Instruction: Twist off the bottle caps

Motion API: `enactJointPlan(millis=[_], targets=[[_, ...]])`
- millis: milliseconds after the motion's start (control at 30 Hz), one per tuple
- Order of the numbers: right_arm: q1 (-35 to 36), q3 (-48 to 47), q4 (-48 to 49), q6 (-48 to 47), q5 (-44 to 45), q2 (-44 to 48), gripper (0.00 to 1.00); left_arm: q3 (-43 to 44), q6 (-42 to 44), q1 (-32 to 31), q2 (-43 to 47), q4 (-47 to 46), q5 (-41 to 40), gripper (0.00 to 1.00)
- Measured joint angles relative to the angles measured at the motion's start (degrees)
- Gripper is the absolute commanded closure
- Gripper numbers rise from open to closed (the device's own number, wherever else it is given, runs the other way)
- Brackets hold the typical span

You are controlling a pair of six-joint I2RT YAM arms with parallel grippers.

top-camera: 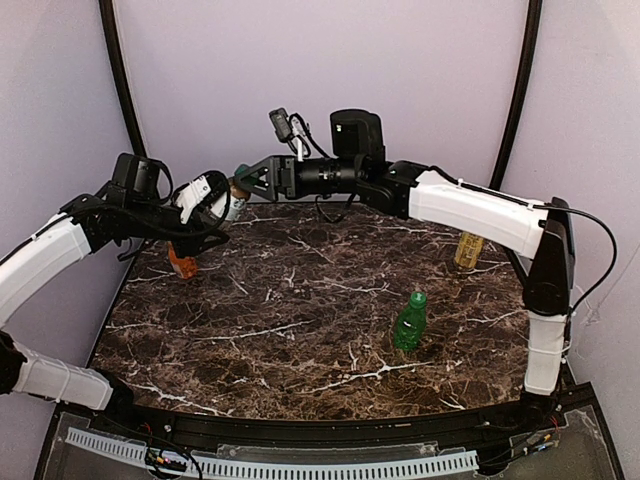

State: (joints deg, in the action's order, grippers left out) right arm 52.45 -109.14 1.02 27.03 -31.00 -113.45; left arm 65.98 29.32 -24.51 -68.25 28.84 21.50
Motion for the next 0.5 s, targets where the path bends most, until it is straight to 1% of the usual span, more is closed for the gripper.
enactJointPlan(millis=[67,167,367,433,500], targets=[[0.0,0.3,-0.6,0.2,-0.1,0.3,0.19,-0.1,2.3,0.0,0.5,-0.3,-2.3,0.78],[0.0,0.5,-3.3,1.2,1.2,1.0,0.22,-1.0,7.3,-0.6,1.6,-2.5,-8.3,0.80],[0.0,0.4,-8.7,4.6,6.4,2.0,0.25,-7.3,19.8,-4.0,3.7,-11.2,-23.6,0.82],[0.0,0.4,-9.6,5.8,6.7,2.0,0.26,-8.7,22.7,-4.8,3.7,-13.3,-27.6,0.82],[0.0,0.2,-10.3,6.8,6.7,1.9,0.28,-9.3,24.5,-5.1,3.7,-14.6,-29.5,0.82]])
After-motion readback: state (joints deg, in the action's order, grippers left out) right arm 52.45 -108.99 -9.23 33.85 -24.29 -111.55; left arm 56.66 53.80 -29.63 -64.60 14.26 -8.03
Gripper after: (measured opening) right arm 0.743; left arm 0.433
